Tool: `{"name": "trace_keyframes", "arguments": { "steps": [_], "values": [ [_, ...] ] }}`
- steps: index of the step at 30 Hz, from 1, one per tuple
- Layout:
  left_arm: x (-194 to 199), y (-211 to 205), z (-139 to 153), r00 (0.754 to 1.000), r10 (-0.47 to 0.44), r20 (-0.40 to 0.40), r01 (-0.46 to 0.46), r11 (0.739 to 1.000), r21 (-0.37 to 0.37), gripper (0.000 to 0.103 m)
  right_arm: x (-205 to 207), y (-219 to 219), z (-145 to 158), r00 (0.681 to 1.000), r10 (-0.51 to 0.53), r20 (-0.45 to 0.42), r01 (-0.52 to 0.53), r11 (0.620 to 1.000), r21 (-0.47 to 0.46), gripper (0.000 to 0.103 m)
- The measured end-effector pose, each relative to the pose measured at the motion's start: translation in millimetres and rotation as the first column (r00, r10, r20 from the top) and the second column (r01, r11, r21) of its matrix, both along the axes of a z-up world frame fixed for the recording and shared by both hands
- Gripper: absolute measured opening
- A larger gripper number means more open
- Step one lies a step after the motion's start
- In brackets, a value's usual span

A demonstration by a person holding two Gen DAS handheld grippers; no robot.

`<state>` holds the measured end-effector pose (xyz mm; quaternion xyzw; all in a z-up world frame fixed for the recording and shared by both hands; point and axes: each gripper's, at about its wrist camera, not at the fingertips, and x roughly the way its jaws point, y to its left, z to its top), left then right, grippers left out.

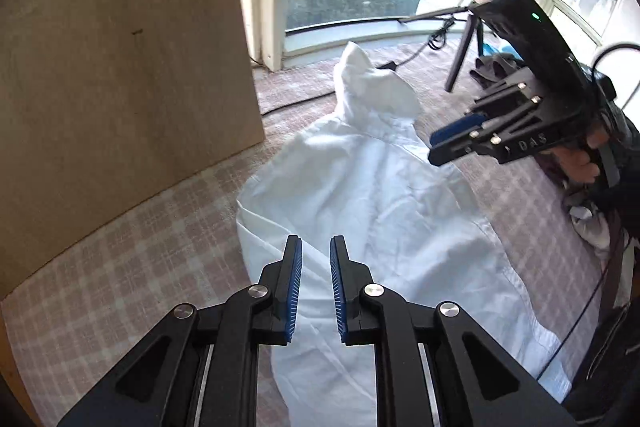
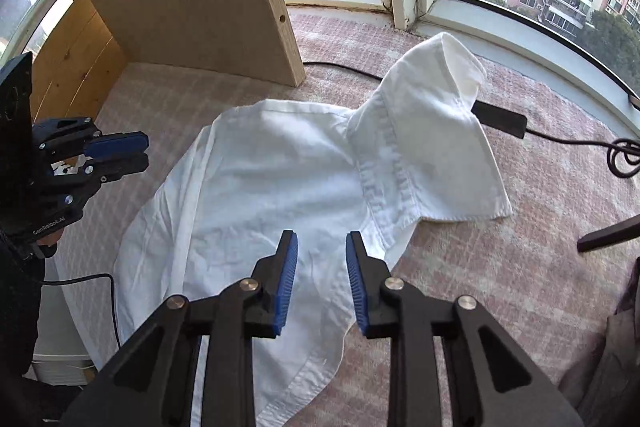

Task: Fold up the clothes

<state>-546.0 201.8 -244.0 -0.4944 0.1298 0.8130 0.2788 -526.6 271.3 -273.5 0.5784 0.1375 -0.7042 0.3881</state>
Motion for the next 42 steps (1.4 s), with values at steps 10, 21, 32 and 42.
{"name": "trace_keyframes", "arguments": {
  "steps": [10, 21, 32, 42],
  "values": [
    [-30, 45, -1, 0.996, -0.083, 0.011, 0.084, 0.996, -0.007, 0.020, -32, 18, -14, 0.992, -0.119, 0.043, 0.119, 0.993, 0.010, 0.026],
    [-72, 51, -40, 1.000, 0.008, -0.017, -0.010, 0.991, -0.133, 0.022, -34, -8, -26, 0.991, -0.030, -0.133, 0.046, 0.992, 0.114, 0.023],
    [30, -41, 34, 0.993, 0.116, -0.001, -0.116, 0.992, 0.054, 0.022, 48, -55, -13, 0.983, 0.178, 0.039, -0.177, 0.983, -0.040, 0.023],
    [95, -64, -16, 0.970, 0.207, 0.127, -0.219, 0.971, 0.091, 0.021, 46, -108, -3, 0.980, 0.198, -0.012, -0.198, 0.979, -0.042, 0.017]
  ]
}}
